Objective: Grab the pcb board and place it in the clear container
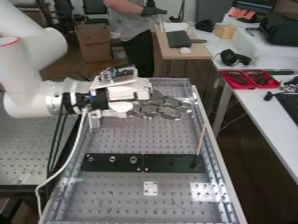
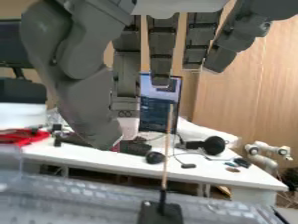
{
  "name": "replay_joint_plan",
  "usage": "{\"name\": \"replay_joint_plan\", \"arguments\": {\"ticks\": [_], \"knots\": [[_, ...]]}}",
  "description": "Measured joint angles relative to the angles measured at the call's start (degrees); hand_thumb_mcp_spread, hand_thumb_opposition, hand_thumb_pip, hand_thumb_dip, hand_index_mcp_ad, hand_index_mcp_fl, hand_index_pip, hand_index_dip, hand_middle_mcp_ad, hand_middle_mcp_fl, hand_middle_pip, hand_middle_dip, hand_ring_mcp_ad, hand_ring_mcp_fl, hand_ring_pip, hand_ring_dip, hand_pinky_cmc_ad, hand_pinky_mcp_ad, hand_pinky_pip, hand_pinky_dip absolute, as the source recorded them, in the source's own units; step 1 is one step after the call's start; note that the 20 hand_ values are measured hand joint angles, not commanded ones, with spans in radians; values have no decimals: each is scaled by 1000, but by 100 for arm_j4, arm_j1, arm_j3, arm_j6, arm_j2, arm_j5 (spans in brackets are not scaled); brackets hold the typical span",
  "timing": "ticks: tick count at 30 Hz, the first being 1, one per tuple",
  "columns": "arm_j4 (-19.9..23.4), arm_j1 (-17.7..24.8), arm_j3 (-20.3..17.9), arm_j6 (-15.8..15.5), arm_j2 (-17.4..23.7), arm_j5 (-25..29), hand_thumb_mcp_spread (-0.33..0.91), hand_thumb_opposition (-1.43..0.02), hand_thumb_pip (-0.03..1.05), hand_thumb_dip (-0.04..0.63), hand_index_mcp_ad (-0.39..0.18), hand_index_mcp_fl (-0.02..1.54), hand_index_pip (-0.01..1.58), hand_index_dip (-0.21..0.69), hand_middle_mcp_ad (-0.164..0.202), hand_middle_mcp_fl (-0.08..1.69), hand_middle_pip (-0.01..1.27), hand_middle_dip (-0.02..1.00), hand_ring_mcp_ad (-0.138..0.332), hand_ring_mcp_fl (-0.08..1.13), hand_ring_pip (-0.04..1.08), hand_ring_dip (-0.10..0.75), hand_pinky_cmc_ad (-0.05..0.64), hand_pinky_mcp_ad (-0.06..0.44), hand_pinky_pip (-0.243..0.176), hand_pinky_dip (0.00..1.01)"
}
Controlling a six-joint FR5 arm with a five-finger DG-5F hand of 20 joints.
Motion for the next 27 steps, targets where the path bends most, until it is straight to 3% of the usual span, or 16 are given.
{"name": "replay_joint_plan", "arguments": {"ticks": [8, 13, 18, 27], "knots": [[-30, 938, -191, 401, 601, 620, 450, -909, 679, 269, -42, 531, 1510, -30, 59, 267, 119, 173, 126, 113, 87, -3, 363, 113, -61, 330], [21, 1387, -219, 588, 727, 814, 450, -909, 672, 265, -42, 531, 1517, -12, 63, 271, 119, 173, 127, 113, 86, -3, 363, 113, -61, 330], [153, 1725, -157, 769, 647, 844, 447, -909, 672, 265, -42, 531, 1517, -12, 63, 271, 119, 173, 131, 113, 87, -3, 363, 113, -58, 330], [304, 2139, 197, 1034, 20, 789, 450, -909, 665, 269, -42, 532, 1515, 12, 65, 271, 119, 173, 131, 113, 87, -3, 363, 113, -58, 316]]}}
